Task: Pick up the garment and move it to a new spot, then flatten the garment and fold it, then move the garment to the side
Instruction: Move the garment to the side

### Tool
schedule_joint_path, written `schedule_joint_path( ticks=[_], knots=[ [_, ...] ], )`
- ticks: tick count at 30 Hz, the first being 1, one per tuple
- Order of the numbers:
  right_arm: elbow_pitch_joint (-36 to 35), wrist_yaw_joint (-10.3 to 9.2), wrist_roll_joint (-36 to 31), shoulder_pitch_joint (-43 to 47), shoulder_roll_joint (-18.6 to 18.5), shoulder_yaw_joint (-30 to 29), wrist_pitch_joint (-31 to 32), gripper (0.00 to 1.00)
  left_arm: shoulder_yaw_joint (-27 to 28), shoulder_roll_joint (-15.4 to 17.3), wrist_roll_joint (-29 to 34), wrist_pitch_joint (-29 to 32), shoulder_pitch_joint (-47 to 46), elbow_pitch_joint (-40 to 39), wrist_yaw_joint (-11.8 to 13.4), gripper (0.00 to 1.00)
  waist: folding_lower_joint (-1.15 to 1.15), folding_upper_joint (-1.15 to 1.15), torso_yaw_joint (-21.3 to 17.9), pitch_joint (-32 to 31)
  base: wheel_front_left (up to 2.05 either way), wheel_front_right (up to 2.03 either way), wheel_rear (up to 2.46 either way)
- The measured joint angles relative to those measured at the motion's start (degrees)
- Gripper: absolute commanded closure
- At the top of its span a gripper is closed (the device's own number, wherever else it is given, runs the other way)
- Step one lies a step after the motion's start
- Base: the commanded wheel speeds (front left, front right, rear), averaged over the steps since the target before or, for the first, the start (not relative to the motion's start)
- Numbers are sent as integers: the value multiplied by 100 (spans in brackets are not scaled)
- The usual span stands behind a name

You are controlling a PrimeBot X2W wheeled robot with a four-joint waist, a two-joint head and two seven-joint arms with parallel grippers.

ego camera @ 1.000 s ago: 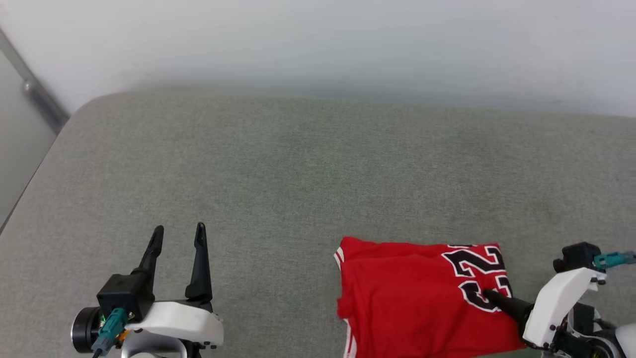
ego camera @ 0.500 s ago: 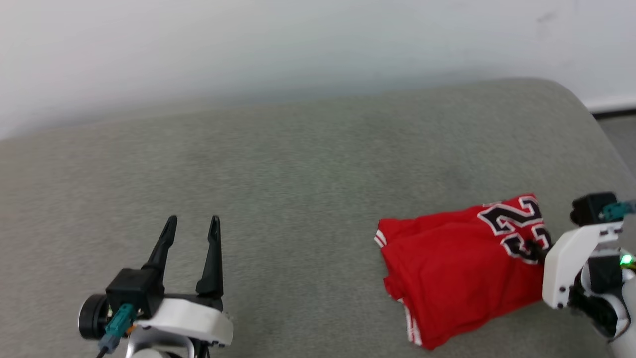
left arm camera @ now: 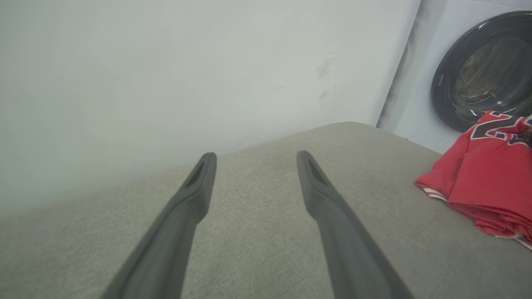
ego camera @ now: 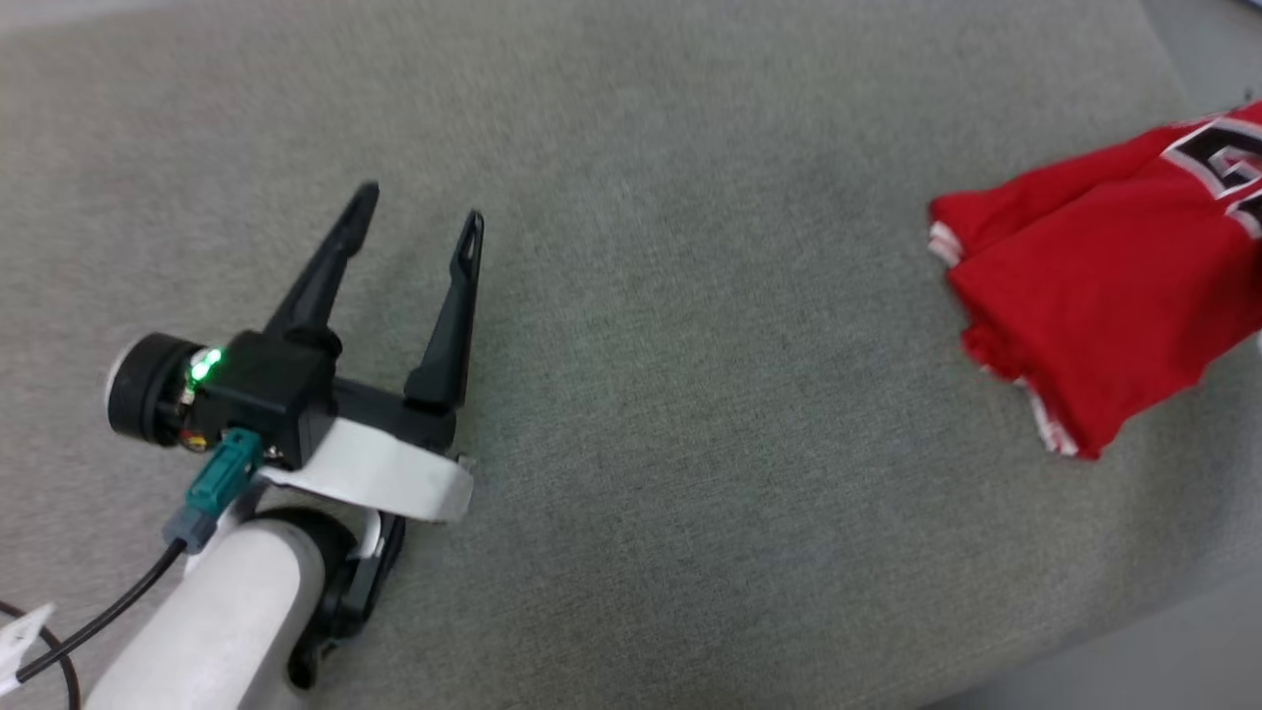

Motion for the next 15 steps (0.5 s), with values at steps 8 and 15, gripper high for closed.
schedule_joint_path(
  ticks=[8, 15],
  knots=[
    [950, 0, -335, -639, -67, -722, -679, 100, -87, 53, 209, 219, -567, -183, -99, 0, 0, 0, -84, 922, 0, 0, 0],
    [1855, 0, -1078, -929, -8, -1138, -1768, 0, -56, -45, 103, -11, -507, 11, -34, 0, 0, 0, 136, 968, 0, 0, 0]
  ],
)
